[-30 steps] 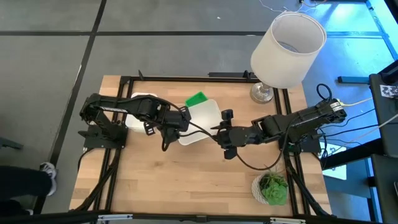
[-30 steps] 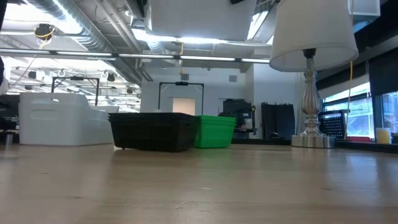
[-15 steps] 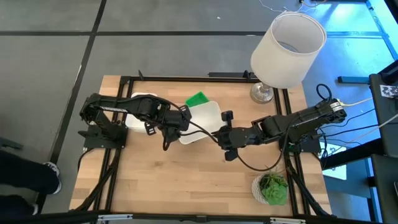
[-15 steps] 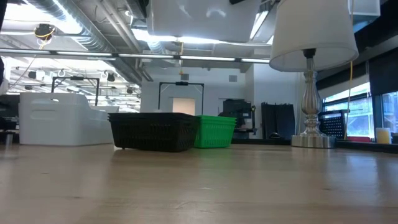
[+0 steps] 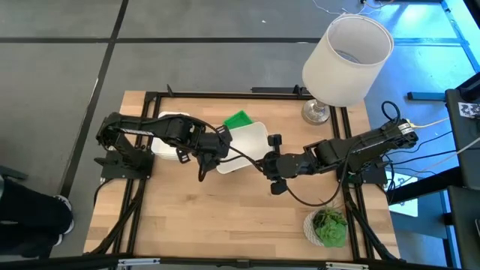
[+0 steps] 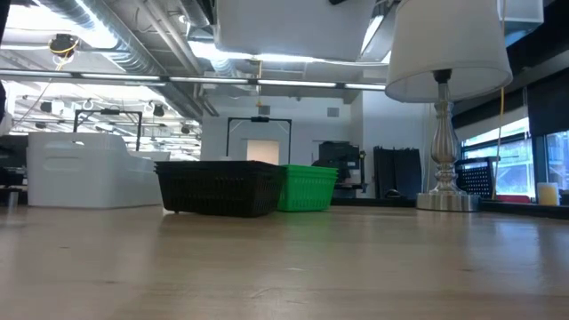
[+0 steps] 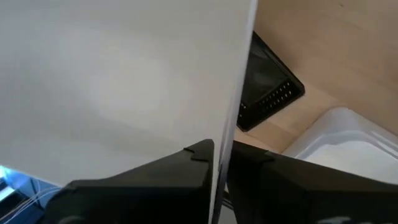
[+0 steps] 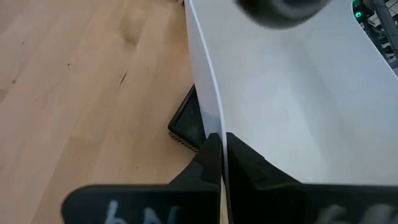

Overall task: Stack baskets by color
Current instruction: Stack the right white bin on the left white bins

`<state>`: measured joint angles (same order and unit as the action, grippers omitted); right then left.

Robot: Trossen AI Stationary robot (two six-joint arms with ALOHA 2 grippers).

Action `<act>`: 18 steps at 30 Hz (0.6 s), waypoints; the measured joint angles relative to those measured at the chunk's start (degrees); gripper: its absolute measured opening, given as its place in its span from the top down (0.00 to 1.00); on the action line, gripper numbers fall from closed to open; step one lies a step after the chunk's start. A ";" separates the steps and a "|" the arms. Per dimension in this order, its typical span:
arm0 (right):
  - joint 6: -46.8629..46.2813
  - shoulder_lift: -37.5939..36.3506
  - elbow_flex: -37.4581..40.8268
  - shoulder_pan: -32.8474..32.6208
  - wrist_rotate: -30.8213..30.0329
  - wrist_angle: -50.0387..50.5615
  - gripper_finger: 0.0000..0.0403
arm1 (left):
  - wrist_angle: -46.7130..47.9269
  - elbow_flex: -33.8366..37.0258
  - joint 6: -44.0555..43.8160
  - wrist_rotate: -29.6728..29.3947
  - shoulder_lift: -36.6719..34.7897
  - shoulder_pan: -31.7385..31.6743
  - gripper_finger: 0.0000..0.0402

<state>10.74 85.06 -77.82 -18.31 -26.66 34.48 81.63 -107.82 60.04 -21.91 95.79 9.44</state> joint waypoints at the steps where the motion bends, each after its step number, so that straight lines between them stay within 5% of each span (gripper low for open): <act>1: -0.04 -0.02 0.00 0.00 0.09 0.05 1.00 | -0.59 0.01 -0.02 -0.03 0.00 0.13 0.94; 6: -2.65 -0.09 0.00 -0.04 0.21 0.77 1.00 | -3.00 0.04 -1.78 -1.27 0.00 1.42 0.86; 13: -12.30 -0.11 -0.08 0.00 -0.72 0.81 1.00 | -3.87 0.04 -4.03 -15.61 0.04 3.75 0.82; 18: -15.74 -0.15 -0.13 0.00 -0.80 0.57 1.00 | -4.65 0.08 -4.65 -19.59 -0.60 5.40 0.82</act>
<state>-5.00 84.90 -77.95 -18.31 -27.45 35.05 76.98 -107.74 55.40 -41.50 95.19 14.84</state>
